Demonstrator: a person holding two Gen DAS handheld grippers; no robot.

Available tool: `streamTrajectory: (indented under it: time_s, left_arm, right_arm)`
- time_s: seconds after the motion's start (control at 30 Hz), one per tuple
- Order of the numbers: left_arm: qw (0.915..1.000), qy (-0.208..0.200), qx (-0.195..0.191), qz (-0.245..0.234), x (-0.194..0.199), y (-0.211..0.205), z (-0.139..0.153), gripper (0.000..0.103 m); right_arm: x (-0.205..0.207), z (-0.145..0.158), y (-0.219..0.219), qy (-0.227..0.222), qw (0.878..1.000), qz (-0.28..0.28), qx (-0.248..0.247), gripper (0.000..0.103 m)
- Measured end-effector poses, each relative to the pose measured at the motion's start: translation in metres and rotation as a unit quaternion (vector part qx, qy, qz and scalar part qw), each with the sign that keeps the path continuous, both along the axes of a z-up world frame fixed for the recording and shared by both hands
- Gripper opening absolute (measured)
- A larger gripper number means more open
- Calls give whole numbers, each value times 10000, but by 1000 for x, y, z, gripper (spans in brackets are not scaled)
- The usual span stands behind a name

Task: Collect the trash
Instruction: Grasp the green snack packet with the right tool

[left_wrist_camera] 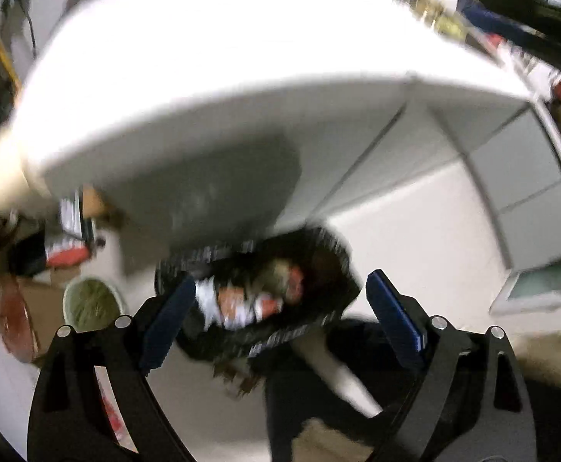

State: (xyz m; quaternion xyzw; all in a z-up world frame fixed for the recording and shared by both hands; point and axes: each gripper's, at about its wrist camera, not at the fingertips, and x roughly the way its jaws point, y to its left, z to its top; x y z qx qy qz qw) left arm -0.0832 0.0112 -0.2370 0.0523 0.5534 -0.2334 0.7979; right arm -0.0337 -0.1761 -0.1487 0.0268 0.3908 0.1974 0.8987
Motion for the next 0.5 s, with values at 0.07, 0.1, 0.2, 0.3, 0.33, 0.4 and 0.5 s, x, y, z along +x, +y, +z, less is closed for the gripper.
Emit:
streamTrajectory:
  time_s: [0.07, 0.1, 0.2, 0.3, 0.33, 0.4, 0.5]
  left_arm:
    - [9994, -232, -256, 78, 8, -7, 22, 88]
    - [9987, -358, -357, 110, 13, -11, 31, 88]
    - [9975, -452, -487, 227, 24, -22, 40, 88]
    - [9964, -370, -649, 407, 30, -25, 43, 88]
    - [9961, -355, -658, 477, 31, -25, 44, 88]
    - [9954, -419, -602, 622, 32, -21, 44, 88]
    - [9946, -424, -539, 786, 33, -9, 47, 88]
  right_arm:
    - [30, 17, -22, -255, 9990, -354, 36, 98]
    - [46, 21, -33, -287, 9981, -536, 50, 98]
    - [98, 10, -58, -262, 9936, -1097, 55, 98]
    - [150, -7, -76, 30, 9875, -1573, 119, 97]
    - [167, -16, -88, 256, 9830, -1787, 335, 97]
    - [182, -31, -109, 588, 9703, -2215, 770, 97]
    - [191, -50, -133, 879, 9550, -2440, 1440, 90]
